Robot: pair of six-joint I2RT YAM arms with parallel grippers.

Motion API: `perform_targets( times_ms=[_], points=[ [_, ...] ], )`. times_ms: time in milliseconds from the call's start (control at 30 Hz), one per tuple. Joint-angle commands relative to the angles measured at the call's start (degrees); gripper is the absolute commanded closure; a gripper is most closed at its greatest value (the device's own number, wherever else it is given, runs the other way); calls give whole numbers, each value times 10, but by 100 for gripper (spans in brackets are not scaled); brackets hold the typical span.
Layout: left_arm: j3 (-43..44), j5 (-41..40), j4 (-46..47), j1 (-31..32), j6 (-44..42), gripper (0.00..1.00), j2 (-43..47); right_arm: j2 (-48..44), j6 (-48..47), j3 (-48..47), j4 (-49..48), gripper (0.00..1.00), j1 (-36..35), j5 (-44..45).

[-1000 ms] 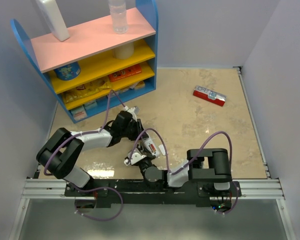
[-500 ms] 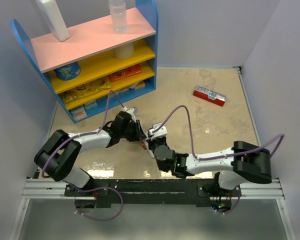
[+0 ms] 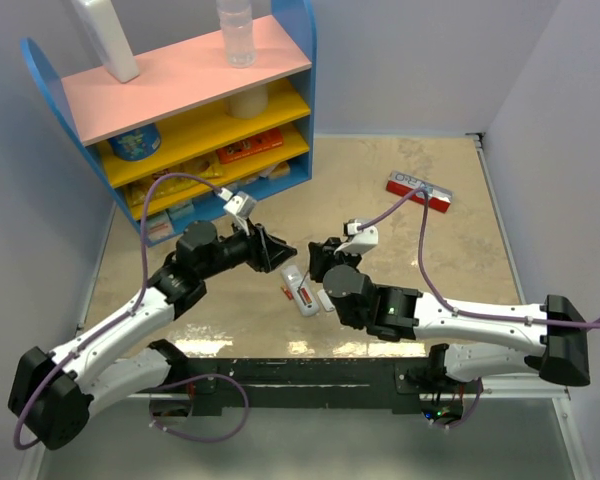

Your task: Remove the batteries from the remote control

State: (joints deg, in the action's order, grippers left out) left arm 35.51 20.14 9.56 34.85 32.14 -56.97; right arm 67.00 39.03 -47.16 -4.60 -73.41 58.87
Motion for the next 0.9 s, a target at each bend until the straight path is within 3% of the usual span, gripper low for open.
perform_targets(
  times_ms=[0, 567, 800, 867],
  points=[
    [-18, 83, 42, 1, -55, 47, 29, -17, 90, -42, 86, 100, 3, -1],
    [-27, 152, 93, 33, -66, 41, -5, -19, 158, -55, 99, 100, 4, -34],
    [-18, 133, 73, 41, -81, 45, -29, -37, 178, -36, 71, 100, 4, -63],
    [-18, 133, 77, 41, -85, 52, -30, -51, 166, -30, 53, 100, 4, -72]
  ],
)
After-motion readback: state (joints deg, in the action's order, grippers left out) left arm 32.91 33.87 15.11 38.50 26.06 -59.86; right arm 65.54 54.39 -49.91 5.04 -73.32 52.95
